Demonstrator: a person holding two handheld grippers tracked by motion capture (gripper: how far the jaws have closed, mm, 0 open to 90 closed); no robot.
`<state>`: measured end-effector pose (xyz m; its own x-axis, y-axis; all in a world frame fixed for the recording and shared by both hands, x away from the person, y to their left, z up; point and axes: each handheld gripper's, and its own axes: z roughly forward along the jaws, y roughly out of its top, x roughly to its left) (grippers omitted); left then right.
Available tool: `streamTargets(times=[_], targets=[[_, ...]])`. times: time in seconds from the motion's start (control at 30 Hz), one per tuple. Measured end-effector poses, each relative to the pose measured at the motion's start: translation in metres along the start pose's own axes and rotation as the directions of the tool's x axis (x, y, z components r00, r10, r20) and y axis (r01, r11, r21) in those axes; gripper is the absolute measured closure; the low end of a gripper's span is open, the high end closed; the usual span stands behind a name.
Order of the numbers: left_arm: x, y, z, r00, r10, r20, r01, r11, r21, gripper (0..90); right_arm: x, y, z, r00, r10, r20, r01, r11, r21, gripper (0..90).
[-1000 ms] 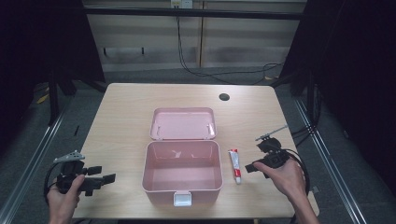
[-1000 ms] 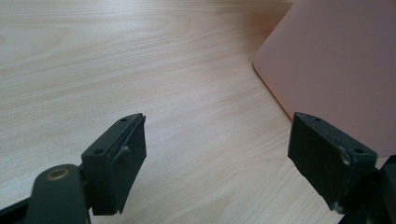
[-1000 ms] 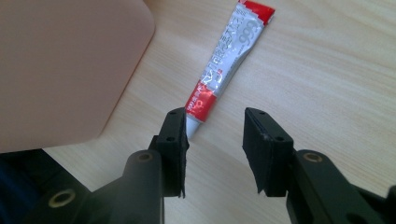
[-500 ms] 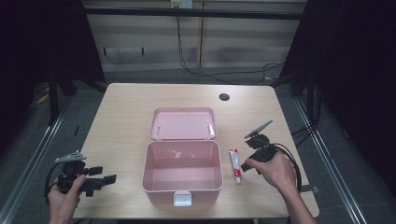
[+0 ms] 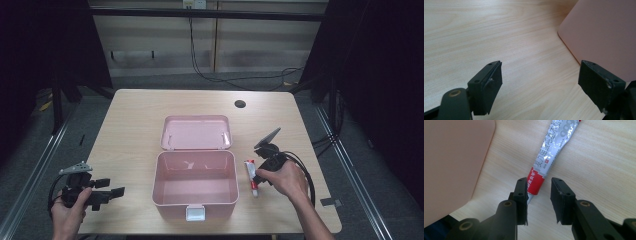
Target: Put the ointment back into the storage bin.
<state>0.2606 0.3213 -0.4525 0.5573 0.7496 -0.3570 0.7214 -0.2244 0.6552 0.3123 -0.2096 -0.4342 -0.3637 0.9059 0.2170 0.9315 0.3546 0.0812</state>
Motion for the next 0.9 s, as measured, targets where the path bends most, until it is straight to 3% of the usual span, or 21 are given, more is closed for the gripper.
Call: streamTargets(times=[0.27, 0.47, 0.53, 0.8, 0.9], targets=[[0.000, 0.000, 0.000, 1.0000, -0.001, 0.000, 0.001, 1.0000, 0.003, 19.2, 0.000, 0.009, 0.011, 0.9997, 0.009, 0.024, -0.010, 0.999, 0.034, 67.2], [0.000, 0.000, 0.000, 1.0000, -0.001, 0.000, 0.001, 1.0000, 0.002, 19.2, 0.000, 0.016, 0.017, 0.9996, 0.021, 0.017, -0.022, 0.999, 0.048, 66.4], [0.000, 0.000, -0.001, 1.0000, 0.001, -0.004, -0.001, 0.9999, -0.010, 19.2, 0.001, 0.017, 0.019, 0.9990, 0.013, 0.043, -0.016, 0.999, 0.052, 65.3], [-0.001, 0.000, -0.002, 1.0000, 0.003, -0.003, -0.003, 1.0000, -0.007, 19.2, 0.005, 0.020, 0.023, 0.9991, 0.018, 0.038, -0.020, 0.998, 0.066, 64.3], [0.000, 0.000, -0.001, 1.0000, 0.002, -0.003, -0.002, 1.0000, -0.006, 19.2, 0.003, 0.022, 0.027, 0.9980, 0.025, 0.059, -0.030, 0.996, 0.083, 66.1]])
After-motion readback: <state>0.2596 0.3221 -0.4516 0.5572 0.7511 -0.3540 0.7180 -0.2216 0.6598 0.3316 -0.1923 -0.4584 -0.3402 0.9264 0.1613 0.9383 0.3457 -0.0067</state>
